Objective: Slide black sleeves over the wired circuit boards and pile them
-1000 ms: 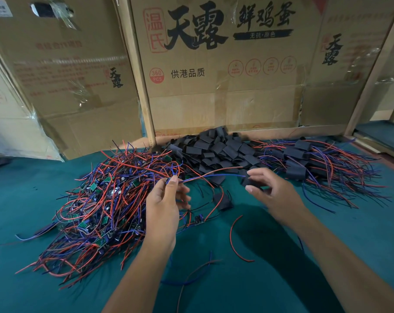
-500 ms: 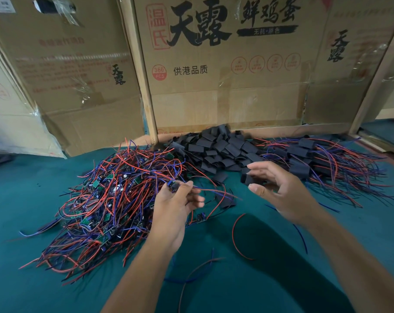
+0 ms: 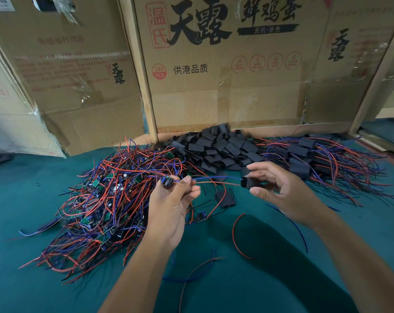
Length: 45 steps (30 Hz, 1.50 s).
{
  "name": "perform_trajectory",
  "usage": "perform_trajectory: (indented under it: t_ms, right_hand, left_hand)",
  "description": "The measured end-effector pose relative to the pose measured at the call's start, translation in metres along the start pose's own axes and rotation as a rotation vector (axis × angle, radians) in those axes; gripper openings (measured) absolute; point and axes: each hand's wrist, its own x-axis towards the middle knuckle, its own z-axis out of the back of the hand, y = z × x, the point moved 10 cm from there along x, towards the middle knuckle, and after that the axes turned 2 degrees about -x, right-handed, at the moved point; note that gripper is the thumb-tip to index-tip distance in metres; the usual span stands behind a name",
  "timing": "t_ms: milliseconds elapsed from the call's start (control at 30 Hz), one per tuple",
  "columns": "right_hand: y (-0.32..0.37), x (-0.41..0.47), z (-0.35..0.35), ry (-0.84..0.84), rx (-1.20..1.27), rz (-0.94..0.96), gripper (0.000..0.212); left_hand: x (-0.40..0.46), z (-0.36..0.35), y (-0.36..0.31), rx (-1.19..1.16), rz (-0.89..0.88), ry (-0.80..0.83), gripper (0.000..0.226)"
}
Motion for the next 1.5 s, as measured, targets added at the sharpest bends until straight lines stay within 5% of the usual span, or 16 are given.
perform_trajectory:
  t_ms: [933, 1500]
  right_hand:
    - [0.030, -0.005, -0.007, 0.001, -0.325, 0.199, 0.054]
    - [0.029, -0.006, -0.002, -0.098, -0.243, 0.180, 0.052]
  left_hand:
    - [0.002, 0.011, 0.008, -0.025, 0.086, -0.089, 0.012]
    - [0.002, 0.013, 0.011, -0.027, 0.094, -0.108, 0.009]
